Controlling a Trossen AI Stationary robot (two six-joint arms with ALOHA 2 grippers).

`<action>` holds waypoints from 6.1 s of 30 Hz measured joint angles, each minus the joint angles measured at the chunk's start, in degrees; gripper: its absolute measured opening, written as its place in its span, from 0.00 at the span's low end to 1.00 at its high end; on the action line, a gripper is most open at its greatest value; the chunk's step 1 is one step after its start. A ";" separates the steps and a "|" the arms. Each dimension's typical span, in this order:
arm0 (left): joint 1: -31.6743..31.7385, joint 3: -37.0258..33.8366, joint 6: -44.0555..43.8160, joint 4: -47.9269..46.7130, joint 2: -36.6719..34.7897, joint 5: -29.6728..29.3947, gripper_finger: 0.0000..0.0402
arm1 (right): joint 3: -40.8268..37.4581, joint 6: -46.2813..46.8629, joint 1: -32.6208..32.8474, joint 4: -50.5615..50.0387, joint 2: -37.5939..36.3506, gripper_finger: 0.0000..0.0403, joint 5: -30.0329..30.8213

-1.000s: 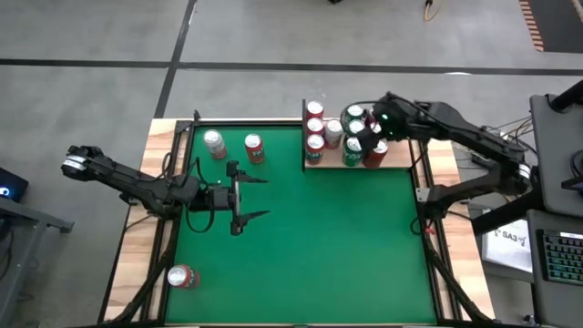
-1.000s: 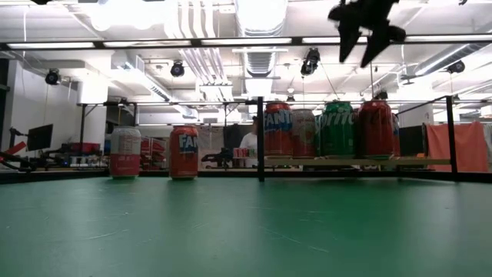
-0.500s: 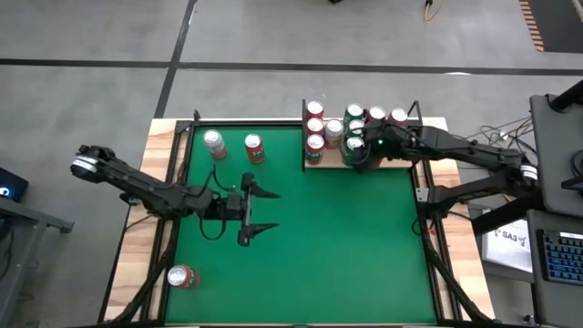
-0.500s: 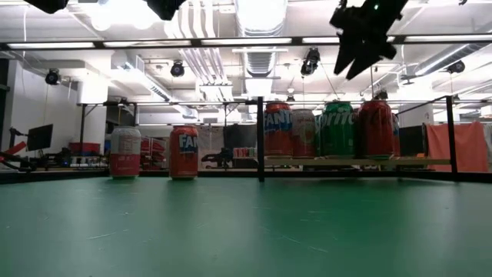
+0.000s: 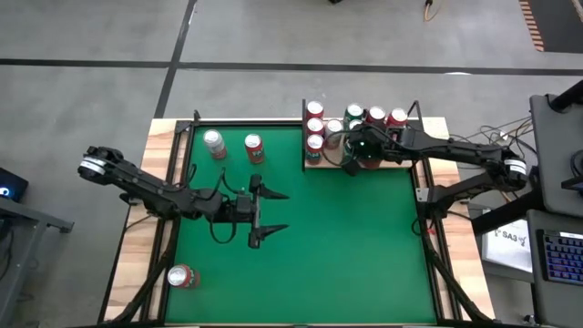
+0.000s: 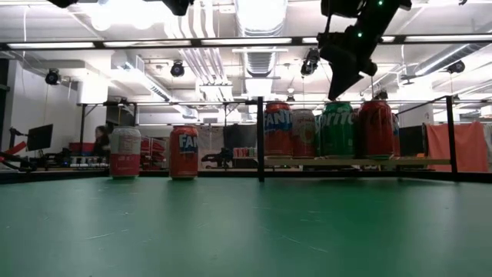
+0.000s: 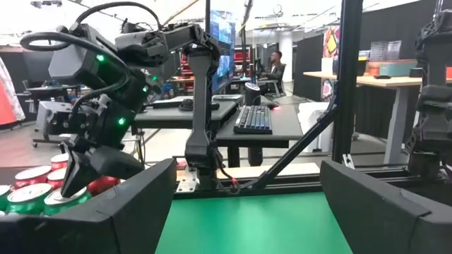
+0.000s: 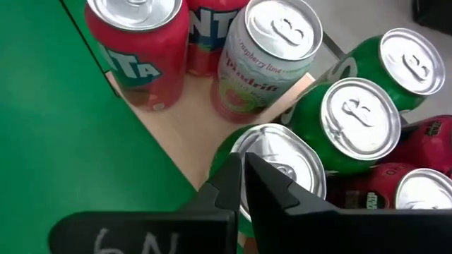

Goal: Place canned beverage on shelf
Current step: Adjust the green soda cans on the shelf, then put the pink/white soda can on the shelf aligned with the other pink/white soda can

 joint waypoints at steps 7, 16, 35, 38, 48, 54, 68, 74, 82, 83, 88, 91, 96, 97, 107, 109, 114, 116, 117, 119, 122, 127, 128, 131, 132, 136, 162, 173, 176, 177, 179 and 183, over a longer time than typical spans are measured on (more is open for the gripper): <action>-0.41 -0.23 0.18 -0.07 -0.33 0.00 0.83 | 0.02 0.12 0.02 -1.94 -0.38 0.02 0.55; -0.45 -0.30 0.15 -0.21 -0.33 0.00 0.83 | 0.09 0.01 0.00 -2.24 -1.26 0.02 1.03; -0.47 0.67 -5.98 -13.52 -1.47 -4.84 0.83 | 9.87 -2.06 2.67 -3.14 -5.14 0.02 -2.45; -0.43 3.67 -10.51 -27.90 -1.95 -11.57 0.83 | 8.63 -0.78 5.24 -3.20 -7.87 0.02 -2.42; -1.07 18.18 -24.96 -73.81 -1.16 -14.30 0.83 | 3.00 2.07 16.85 1.42 -13.04 0.02 -2.03; -1.95 26.27 -33.16 -84.83 -1.05 -4.73 0.83 | 1.10 3.95 22.82 4.63 -12.74 0.02 -2.01; 5.61 42.53 -39.15 -112.55 -1.01 -8.16 0.83 | 1.58 3.70 28.30 7.58 -12.19 0.02 -1.99; 20.15 43.41 -38.74 -119.04 -1.19 -5.53 0.83 | 1.81 1.96 28.30 7.53 -12.12 0.02 -1.99; 38.77 39.07 -31.95 -118.44 -1.16 -2.49 0.83 | 1.77 1.32 28.28 7.51 -12.10 0.02 -1.99; 40.55 38.38 -31.01 -118.19 -1.16 -2.48 0.83 | 1.77 1.32 28.28 7.52 -12.10 0.02 -1.99; 48.04 34.41 -26.29 -115.30 -0.83 -1.28 0.83 | 1.77 0.62 28.28 7.52 -12.10 0.02 -1.99; 51.02 31.80 -25.04 -113.97 -0.83 -0.90 0.83 | 1.77 0.38 28.26 7.54 -12.10 0.02 -1.99; 52.65 28.06 -23.98 -111.22 -0.85 -0.50 0.83 | 1.77 0.43 28.26 7.80 -12.10 0.02 -1.99; 52.89 27.49 -23.90 -110.18 -0.85 -0.61 0.83 | 1.77 0.45 28.26 7.82 -12.10 0.02 -1.99; 59.32 21.26 -22.07 -100.45 -0.48 -3.40 0.83 | 1.75 0.90 28.26 8.28 -12.10 0.02 -1.97; 60.45 19.93 -22.08 -98.89 -0.38 -4.41 0.83 | 1.75 1.27 28.26 8.27 -12.10 0.02 -1.99; 61.03 18.29 -22.07 -95.53 -0.37 -4.59 0.83 | 1.75 1.52 28.26 8.28 -12.10 0.02 -1.99; 61.26 17.78 -21.97 -94.48 -0.37 -4.61 0.83 | 1.75 1.54 28.26 8.28 -12.10 0.02 -1.99; 61.42 17.49 -21.90 -94.28 -0.35 -4.98 0.83 | 1.75 1.54 28.26 8.27 -12.10 0.02 -1.99; 61.73 16.92 -21.88 -94.10 -0.26 -6.26 0.83 | 1.75 1.55 28.26 8.28 -12.10 0.02 -1.99; 62.03 15.99 -21.88 -93.67 -0.02 -7.86 0.83 | 1.75 1.56 28.26 8.33 -12.10 0.02 -1.99; 62.06 15.17 -21.89 -92.59 1.08 -7.54 0.83 | 1.75 1.56 28.26 8.35 -12.10 0.02 -1.99; 62.06 14.92 -21.97 -91.90 1.30 -7.54 0.83 | 1.75 1.56 28.26 8.35 -12.10 0.02 -1.99; 62.06 13.70 -22.32 -90.16 1.91 -7.44 0.83 | 1.73 1.98 28.26 8.35 -12.08 0.02 -1.99; 62.06 13.11 -22.37 -89.32 2.11 -7.31 0.83 | 1.73 2.09 28.26 8.36 -12.08 0.02 -1.99; 62.01 10.54 -23.10 -86.51 2.31 -7.71 0.81 | 1.70 2.13 28.26 8.37 -12.08 0.02 -1.99; 22.91 18.92 -33.75 -95.41 -16.50 -18.82 0.70 | -0.93 -2.50 28.28 19.35 -12.06 0.02 -1.99; -17.41 20.53 -50.41 -90.22 -15.53 -35.69 0.70 | -4.13 -3.91 28.28 23.87 -12.06 0.02 -3.01; -24.12 20.53 -51.03 -86.65 -11.56 -39.52 0.70 | -4.13 -3.34 28.30 23.86 -12.07 0.02 -5.88; -25.53 20.51 -51.13 -85.40 -9.97 -41.36 0.70 | -4.13 -3.33 28.29 23.85 -12.07 0.02 -6.82; -26.79 20.66 -50.98 -82.38 -6.87 -43.56 0.70 | -4.13 -2.98 28.30 23.85 -12.07 0.02 -8.45; -26.70 22.35 -45.63 -80.30 -0.09 -43.44 0.70 | -4.13 -2.46 28.41 23.85 -12.07 0.02 -12.47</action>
